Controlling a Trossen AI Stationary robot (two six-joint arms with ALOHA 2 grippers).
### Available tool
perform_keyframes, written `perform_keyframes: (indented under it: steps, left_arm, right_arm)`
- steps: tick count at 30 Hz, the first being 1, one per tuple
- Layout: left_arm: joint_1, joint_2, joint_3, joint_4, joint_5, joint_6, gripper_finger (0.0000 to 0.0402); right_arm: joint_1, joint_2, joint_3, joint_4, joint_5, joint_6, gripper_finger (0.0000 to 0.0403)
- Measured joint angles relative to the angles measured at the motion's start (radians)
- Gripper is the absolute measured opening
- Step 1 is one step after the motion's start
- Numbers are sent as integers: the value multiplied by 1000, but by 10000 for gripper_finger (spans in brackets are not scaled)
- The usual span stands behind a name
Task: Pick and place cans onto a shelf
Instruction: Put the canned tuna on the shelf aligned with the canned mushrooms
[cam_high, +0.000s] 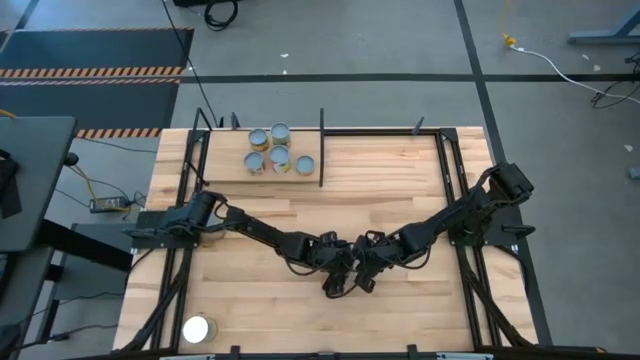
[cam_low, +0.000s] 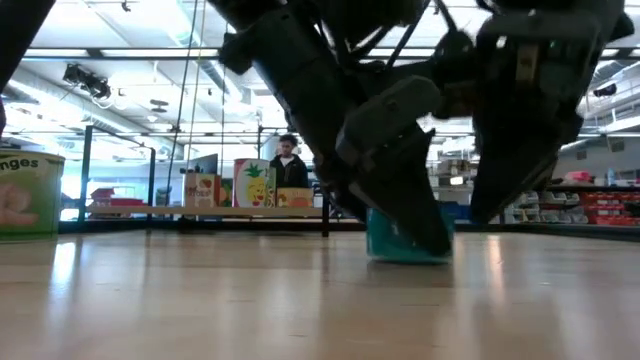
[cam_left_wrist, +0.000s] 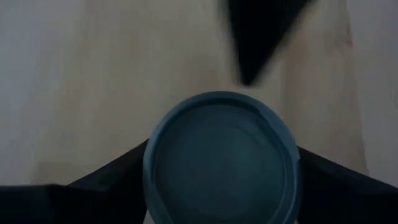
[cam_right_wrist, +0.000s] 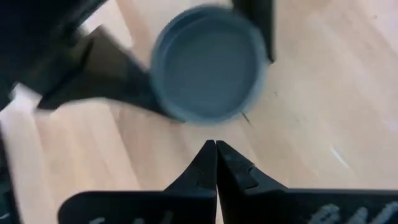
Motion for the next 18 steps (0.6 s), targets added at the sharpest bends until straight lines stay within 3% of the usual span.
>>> perform_keyframes:
  steps: [7, 12, 18]
  left_arm:
    - [40, -140, -1, -122, -27, 13, 286]
    - [82, -351, -2, -312, -24, 203, 286]
    - [295, -608, -1, -476, 68, 350, 287]
  right_arm:
    - [1, -144, 2, -139, 35, 18, 1]
    - [1, -263, 2, -202, 90, 24, 1]
    - [0, -339, 1, -203, 156, 87, 1]
